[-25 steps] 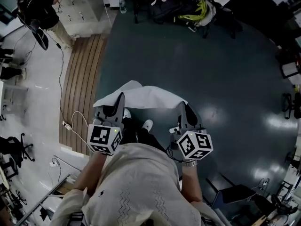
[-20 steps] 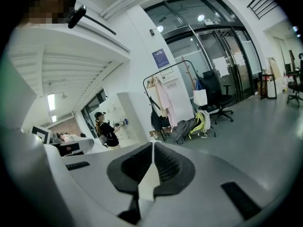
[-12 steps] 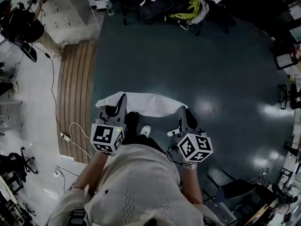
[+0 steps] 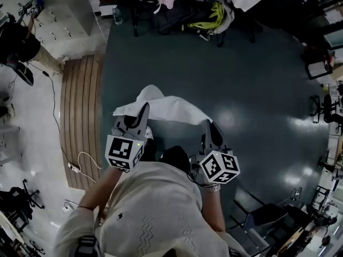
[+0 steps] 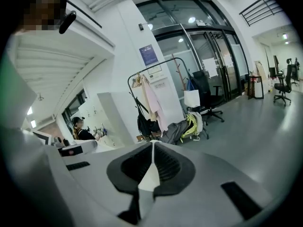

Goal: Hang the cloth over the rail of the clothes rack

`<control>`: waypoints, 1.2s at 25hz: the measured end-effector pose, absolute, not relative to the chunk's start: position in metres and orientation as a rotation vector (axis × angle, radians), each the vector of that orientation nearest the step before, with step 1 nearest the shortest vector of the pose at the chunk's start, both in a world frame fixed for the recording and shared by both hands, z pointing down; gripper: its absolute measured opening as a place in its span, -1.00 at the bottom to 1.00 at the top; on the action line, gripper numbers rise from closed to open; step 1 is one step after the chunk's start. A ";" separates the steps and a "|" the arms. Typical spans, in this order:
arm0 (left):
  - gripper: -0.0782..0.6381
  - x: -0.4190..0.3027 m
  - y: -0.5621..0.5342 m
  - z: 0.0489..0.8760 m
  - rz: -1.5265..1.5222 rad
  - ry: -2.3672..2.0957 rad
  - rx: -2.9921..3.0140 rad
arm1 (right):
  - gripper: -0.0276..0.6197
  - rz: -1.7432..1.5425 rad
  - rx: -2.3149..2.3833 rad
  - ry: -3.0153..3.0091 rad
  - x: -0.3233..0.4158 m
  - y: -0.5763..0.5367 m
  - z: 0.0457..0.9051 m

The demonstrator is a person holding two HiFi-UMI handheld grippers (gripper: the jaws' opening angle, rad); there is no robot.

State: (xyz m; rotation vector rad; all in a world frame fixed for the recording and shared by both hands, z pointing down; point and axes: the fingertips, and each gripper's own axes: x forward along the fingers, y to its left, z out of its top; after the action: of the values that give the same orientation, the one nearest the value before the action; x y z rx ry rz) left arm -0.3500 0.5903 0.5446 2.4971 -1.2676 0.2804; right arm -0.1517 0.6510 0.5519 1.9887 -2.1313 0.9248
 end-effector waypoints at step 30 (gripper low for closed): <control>-0.74 -0.186 0.353 0.509 0.240 -1.532 2.422 | -0.84 0.805 1.833 -2.360 0.012 0.378 0.525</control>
State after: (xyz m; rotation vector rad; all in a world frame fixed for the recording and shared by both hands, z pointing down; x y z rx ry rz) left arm -0.1856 0.3528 0.5090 2.4219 -1.5316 0.2402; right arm 0.0119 0.3780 0.5253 1.8335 -2.3595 0.8053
